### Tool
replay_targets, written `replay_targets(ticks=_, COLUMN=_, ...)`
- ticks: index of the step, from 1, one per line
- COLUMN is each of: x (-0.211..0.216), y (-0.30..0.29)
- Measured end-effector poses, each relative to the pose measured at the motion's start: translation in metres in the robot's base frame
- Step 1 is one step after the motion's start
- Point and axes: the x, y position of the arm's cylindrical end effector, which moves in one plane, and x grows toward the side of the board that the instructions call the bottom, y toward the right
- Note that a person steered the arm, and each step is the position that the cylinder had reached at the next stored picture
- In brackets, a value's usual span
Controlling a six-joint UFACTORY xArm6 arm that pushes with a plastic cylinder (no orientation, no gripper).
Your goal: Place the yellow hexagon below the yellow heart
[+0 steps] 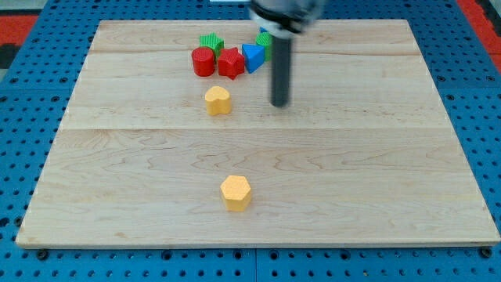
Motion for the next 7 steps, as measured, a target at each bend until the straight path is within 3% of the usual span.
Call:
replay_targets(ticks=1, x=0.116, y=0.01)
replay_targets(ticks=2, x=0.141, y=-0.073)
replay_targets(ticks=4, x=0.143, y=-0.125)
replay_targets(ticks=7, x=0.11, y=-0.189)
